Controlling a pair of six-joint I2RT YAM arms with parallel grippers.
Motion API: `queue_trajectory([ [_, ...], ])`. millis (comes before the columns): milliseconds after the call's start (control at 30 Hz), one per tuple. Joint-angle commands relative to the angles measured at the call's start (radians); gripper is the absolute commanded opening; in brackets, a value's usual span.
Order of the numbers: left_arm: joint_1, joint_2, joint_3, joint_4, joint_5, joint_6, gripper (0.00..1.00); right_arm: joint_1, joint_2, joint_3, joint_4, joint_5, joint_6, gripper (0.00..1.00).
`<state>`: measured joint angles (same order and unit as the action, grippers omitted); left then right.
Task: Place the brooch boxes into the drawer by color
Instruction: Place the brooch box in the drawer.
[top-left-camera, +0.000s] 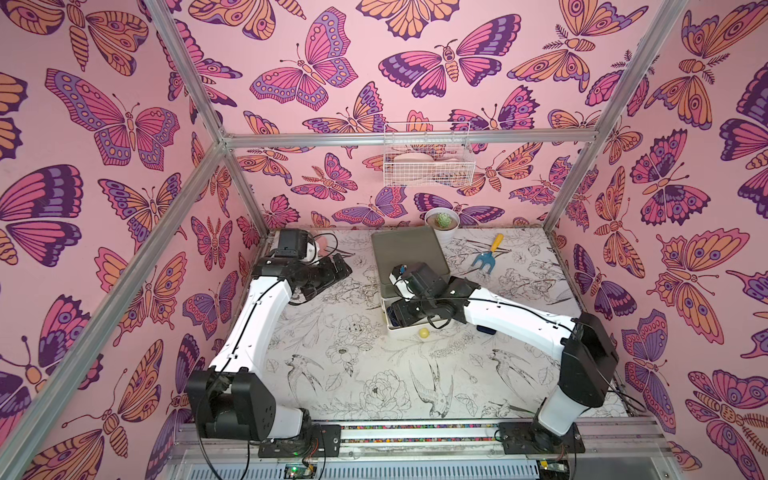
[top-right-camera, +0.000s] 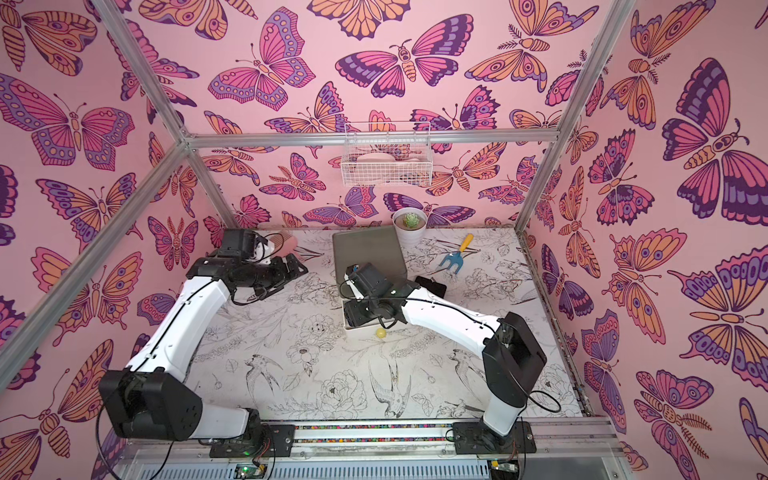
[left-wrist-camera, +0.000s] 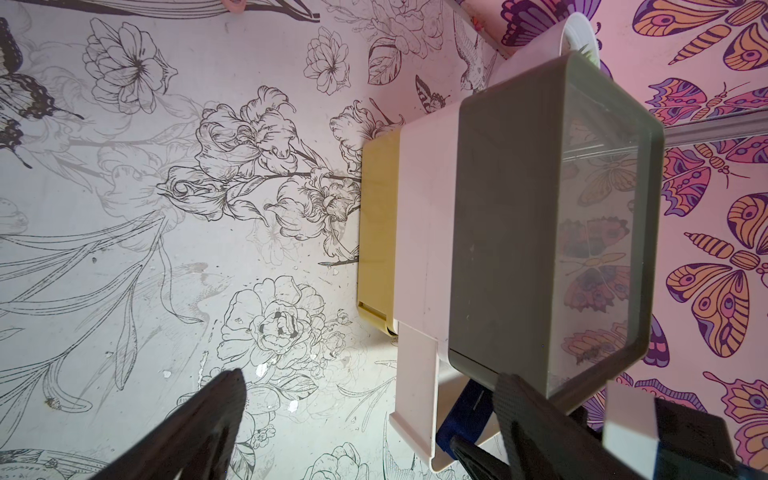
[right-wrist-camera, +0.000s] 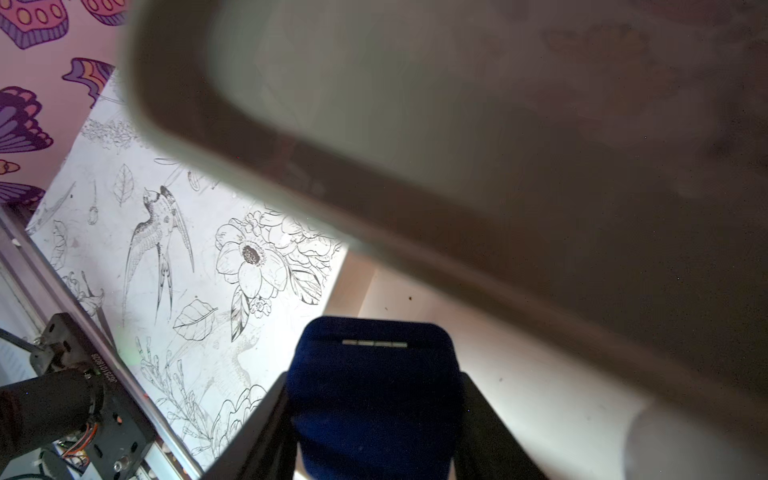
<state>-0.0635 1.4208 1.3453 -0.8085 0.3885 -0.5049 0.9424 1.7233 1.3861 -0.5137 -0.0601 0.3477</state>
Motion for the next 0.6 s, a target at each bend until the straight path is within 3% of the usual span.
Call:
queue_trajectory([
  [0,0.008,-0.014,-0.014,-0.004,-0.003,0.017,1.0,0.002,0.026,0.049,-0.052,0.046,0.034,0.38],
  [567,0.011,-0.018,-0.027,-0.003,-0.002,0.019,1.0,0.004,0.078,0.112,-0.082,0.079,0.042,0.67],
])
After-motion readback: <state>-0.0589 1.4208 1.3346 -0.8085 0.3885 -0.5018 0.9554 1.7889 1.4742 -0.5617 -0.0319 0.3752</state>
